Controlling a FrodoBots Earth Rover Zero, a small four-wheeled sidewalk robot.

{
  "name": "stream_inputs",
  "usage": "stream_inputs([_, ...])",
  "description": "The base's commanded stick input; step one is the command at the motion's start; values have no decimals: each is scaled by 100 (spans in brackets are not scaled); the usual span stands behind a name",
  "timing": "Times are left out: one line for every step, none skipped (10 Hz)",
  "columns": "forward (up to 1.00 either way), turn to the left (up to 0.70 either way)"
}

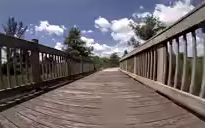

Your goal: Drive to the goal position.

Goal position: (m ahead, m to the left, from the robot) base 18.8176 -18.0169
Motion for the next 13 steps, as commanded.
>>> stream_inputs([70,0])
stream_inputs([70,0])
stream_inputs([70,0])
stream_inputs([70,0])
stream_inputs([70,0])
stream_inputs([70,0])
stream_inputs([70,0])
stream_inputs([70,0])
stream_inputs([70,0])
stream_inputs([70,0])
stream_inputs([70,0])
stream_inputs([70,0])
stream_inputs([70,0])
